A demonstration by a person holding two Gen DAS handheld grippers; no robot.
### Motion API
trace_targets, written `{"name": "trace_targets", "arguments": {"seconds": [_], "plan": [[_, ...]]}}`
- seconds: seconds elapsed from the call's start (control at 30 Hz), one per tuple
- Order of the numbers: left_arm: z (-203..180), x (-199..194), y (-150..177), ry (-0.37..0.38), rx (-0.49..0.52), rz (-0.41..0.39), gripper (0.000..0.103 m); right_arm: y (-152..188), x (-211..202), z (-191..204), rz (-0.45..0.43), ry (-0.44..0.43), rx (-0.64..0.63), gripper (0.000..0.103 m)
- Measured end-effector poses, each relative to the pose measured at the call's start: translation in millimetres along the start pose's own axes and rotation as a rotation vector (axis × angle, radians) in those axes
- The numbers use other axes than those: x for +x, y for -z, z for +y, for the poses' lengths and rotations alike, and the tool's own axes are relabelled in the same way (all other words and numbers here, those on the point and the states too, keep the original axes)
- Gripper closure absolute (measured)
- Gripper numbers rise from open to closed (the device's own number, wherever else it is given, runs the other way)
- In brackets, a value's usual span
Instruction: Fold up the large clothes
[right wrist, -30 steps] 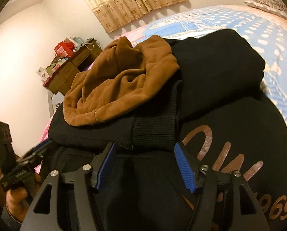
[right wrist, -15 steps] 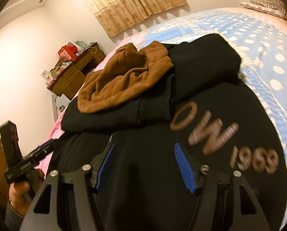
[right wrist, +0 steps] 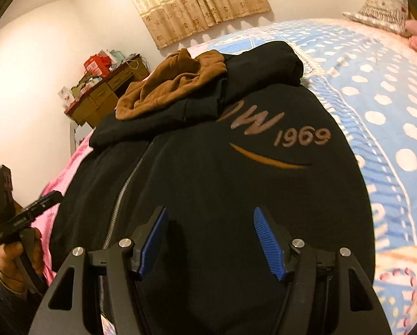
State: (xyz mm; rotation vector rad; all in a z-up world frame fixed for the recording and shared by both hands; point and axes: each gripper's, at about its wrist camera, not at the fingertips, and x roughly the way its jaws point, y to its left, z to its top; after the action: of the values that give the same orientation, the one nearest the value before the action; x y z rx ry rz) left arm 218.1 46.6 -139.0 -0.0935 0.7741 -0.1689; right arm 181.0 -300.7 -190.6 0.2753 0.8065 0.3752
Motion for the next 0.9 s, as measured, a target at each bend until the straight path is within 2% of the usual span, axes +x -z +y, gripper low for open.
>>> {"name": "trace_targets", "arguments": {"seconds": [0.17,0.4,0.5,0.6,0.7,0.73,0.77,0.9], "plan": [[15,-10,18,-0.002,-0.043,0.010,0.000,8,-4,11,0.003,0.038,-0.064,0.038],[29,-18,34,0.004,-0.083,0.011,0.000,24,-14,14,-0.030,0.042,-0.094,0.036],[43,-24,45,-0.005,-0.133,0.010,0.000,29,-18,15,-0.050,0.049,-0.099,0.036],[56,-27,59,0.038,-0.210,0.026,0.002,33,-20,15,-0.076,0.052,-0.108,0.036],[60,-25,73,0.142,-0.278,0.045,0.013,38,-20,18,-0.102,0.073,-0.131,0.036],[60,-23,76,0.185,-0.298,0.052,0.021,38,-20,19,-0.104,0.078,-0.135,0.035],[59,-21,78,0.223,-0.310,0.062,0.022,38,-20,20,-0.105,0.082,-0.137,0.035],[57,-14,81,0.243,-0.329,0.070,0.022,37,-25,16,-0.113,0.056,-0.113,0.035]]}}
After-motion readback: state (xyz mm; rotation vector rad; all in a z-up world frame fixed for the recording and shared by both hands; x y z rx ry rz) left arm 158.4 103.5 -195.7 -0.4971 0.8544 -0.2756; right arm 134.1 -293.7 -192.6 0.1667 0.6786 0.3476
